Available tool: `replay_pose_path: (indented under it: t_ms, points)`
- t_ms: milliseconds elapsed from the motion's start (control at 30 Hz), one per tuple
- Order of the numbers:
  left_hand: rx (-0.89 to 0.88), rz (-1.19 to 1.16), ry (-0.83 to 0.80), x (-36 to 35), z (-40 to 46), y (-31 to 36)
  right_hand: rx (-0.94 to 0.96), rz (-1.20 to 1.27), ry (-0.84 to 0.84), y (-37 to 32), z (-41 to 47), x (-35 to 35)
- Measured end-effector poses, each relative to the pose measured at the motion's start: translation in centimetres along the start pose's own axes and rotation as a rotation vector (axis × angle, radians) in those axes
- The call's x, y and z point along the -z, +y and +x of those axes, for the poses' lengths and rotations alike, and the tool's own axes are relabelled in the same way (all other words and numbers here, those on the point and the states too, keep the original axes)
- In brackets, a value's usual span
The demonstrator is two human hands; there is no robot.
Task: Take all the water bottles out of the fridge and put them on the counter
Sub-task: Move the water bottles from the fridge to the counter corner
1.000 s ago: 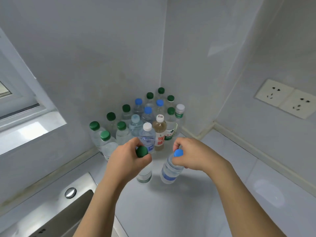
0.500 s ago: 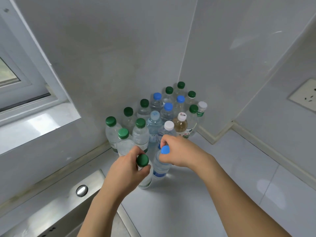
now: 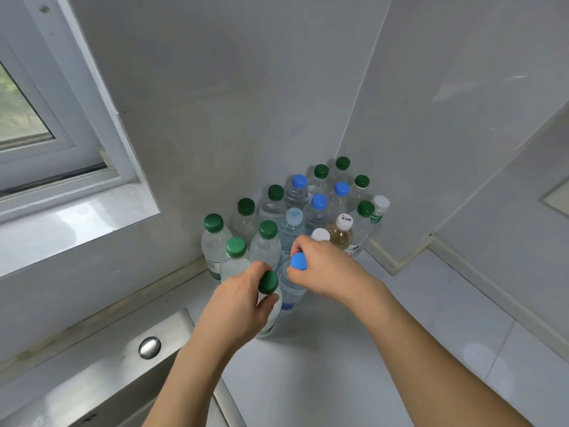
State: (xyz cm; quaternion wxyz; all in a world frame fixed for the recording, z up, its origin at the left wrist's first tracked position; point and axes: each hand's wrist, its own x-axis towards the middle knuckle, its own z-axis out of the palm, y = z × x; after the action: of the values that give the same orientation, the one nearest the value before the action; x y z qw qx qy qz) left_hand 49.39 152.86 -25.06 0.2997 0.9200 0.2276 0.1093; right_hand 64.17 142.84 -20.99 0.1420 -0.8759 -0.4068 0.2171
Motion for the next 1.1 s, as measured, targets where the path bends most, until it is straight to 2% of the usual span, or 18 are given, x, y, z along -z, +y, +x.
replay_pose_path:
  t_ms: [267,567,867,967,1100]
  points:
    - [0.0,-0.072,0.049,0.1,0.6,-0.7,0.027,0.032,0.138,-0.1,0.3,-1.4]
    - [0.014,-0.142,0.015,0.0,1.1,-1.3,0.069,-0.002,0.115,0.2,0.6,-1.6]
    - [0.04,-0.139,-0.011,-0.1,0.9,-1.1,0.083,0.106,0.149,0.9,0.0,-2.8]
    - [0.042,-0.073,0.009,0.1,0.5,-0.1,0.083,0.156,0.163,1.0,-0.7,-2.9]
    - [0.055,0.211,0.016,0.8,-0.2,1.3,0.056,0.172,0.127,1.5,-2.0,-2.8]
